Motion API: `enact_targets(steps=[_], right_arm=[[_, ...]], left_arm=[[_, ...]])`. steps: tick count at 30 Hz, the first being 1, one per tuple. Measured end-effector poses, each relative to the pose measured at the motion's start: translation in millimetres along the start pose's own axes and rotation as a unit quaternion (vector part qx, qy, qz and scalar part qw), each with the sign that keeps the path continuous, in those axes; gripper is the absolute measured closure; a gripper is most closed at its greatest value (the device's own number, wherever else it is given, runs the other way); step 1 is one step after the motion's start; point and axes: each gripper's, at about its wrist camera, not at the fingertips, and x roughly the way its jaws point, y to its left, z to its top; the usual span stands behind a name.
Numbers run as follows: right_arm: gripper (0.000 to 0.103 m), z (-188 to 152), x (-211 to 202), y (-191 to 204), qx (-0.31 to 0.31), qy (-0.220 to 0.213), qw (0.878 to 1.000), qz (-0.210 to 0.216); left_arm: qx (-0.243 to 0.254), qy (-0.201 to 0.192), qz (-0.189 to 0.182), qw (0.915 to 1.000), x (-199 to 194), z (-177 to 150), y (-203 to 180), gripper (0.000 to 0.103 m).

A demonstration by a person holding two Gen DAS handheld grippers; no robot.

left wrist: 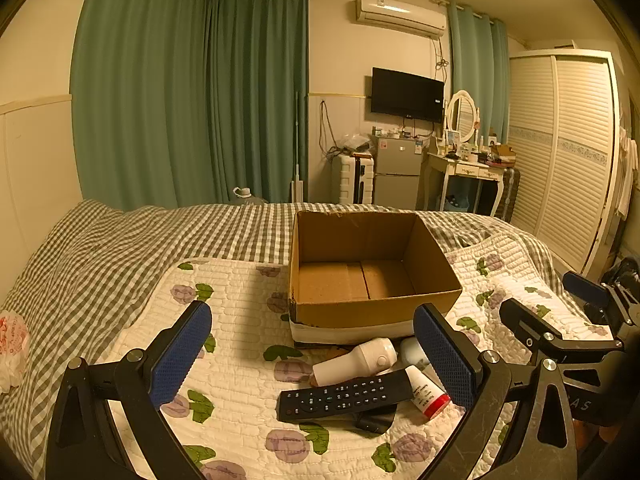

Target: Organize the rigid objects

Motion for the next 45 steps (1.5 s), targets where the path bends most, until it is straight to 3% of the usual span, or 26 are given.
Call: enact_targets(steps=[33, 45], right_arm=[[0.0, 2.7, 3.3, 9.3, -0.014, 0.009, 1.0, 0.015], [0.0, 10.7, -29.8, -2.0, -0.008, -0.012, 1.0, 0.024]], left_arm=[[0.0, -0.003, 0.006, 1.0, -1.3, -2.5, 1.3, 0.0], [0.007, -0.027, 0.013, 0.9995, -30.8, 8.6, -12.0, 0.0]])
